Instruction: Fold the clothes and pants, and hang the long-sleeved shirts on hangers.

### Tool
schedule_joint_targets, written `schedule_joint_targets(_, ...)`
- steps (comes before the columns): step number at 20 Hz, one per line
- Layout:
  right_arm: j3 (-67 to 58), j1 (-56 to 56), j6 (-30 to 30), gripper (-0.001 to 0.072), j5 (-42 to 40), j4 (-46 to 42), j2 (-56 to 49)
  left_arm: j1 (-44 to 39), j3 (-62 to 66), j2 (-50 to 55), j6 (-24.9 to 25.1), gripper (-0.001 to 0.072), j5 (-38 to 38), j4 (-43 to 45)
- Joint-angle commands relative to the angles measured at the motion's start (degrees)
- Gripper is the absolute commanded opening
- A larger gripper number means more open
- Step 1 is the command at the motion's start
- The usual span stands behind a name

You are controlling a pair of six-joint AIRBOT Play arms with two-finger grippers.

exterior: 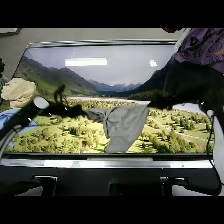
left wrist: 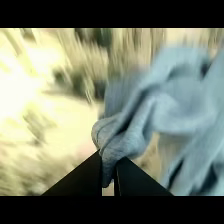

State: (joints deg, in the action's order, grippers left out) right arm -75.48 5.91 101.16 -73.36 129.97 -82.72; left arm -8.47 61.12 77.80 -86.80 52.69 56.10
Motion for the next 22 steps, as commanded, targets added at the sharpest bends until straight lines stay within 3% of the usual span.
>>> schedule_joint_targets(1, -20.22, -0.04, -6.34, 0.0034, 0.83, -5.84, 3.93, 5.73, 21.94, -3.58, -10.34, 0.0013, 8.96, 23.47)
schedule_joint_targets(6, -43.21, -0.04, -7.98, 0.0034, -3.74, -12.61, 13.86, 8.39, 46.56, -11.98, -10.34, 0.0015, 19.39, 37.05)
schedule_joint_targets(8, -43.58, -0.04, -7.48, 0.0034, -3.93, -14.38, 20.87, 8.39, 48.5, -17.62, -10.43, 0.0015, 20.48, 37.18)
schedule_joint_targets(14, -43.58, -0.04, -8.09, 0.0035, -4.39, -20.39, 34.75, 8.39, 48.28, -30.86, -17.86, 0.0015, 26.97, 37.62)
schedule_joint_targets(18, -40.92, -0.04, -12.04, 0.0035, -5.57, -20.09, 32.37, 8.39, 44.96, -29.86, -18.43, 0.0015, 29.18, 37.57)
schedule_joint_targets(22, -34.99, -0.04, -14.21, 0.0035, -11.34, -15.96, 20.92, 8.39, 33.09, -24.15, -17.99, 0.0018, 27.69, 37.07)
